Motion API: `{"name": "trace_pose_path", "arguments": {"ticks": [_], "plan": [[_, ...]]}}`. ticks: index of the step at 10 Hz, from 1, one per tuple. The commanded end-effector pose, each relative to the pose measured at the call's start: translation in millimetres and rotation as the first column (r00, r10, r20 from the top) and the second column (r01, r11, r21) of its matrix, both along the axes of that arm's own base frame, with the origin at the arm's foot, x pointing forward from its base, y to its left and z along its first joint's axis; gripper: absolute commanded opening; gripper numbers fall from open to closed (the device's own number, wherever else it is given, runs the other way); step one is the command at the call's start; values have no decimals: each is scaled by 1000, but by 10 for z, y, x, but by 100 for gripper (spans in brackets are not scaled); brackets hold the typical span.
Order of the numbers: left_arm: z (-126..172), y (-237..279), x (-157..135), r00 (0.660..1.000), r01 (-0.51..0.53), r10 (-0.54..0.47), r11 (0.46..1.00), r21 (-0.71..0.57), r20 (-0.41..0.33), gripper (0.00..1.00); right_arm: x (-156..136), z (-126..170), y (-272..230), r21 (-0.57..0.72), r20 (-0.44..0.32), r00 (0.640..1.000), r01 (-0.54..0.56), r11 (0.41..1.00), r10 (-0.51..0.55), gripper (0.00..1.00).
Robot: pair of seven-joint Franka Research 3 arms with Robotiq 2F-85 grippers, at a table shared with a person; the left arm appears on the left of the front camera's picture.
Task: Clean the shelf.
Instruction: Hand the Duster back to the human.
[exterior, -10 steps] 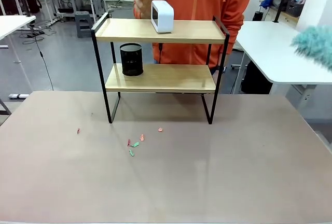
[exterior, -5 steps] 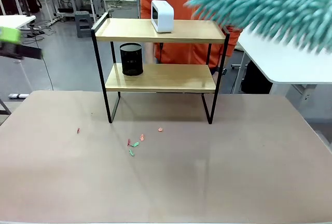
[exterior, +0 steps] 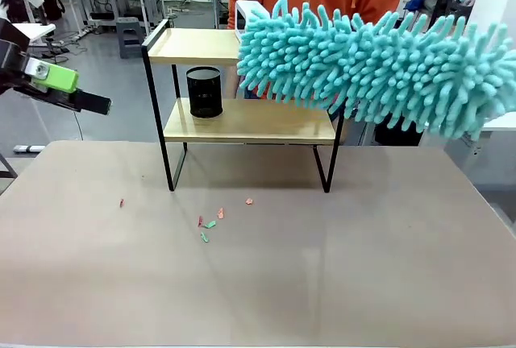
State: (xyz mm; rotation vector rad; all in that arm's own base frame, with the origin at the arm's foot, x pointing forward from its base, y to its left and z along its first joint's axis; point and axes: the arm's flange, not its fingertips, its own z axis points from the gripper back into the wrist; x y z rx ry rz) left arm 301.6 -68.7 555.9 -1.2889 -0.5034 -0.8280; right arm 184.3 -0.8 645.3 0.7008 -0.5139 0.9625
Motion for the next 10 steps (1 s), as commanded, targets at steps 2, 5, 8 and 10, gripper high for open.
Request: {"name": "trace_pose_path", "arguments": {"ticks": [2,5,8,10], "plan": [[16,-353,98,998,44,-42,998,-40,45,100,138,-43,366,-84,-20,994,-109,990,108,13],[-41,-851,340,990,122,-120,992,-29,78,100,313,-116,816,-119,-92,967,-249,961,239,13],[-123,-1388,379,954,284,-290,956,74,74,100,390,-207,1152,-165,-182,923,-368,915,339,13],[-125,-1710,294,906,397,-412,906,147,98,100,462,-274,1253,-187,-221,911,-391,901,350,13]]}}
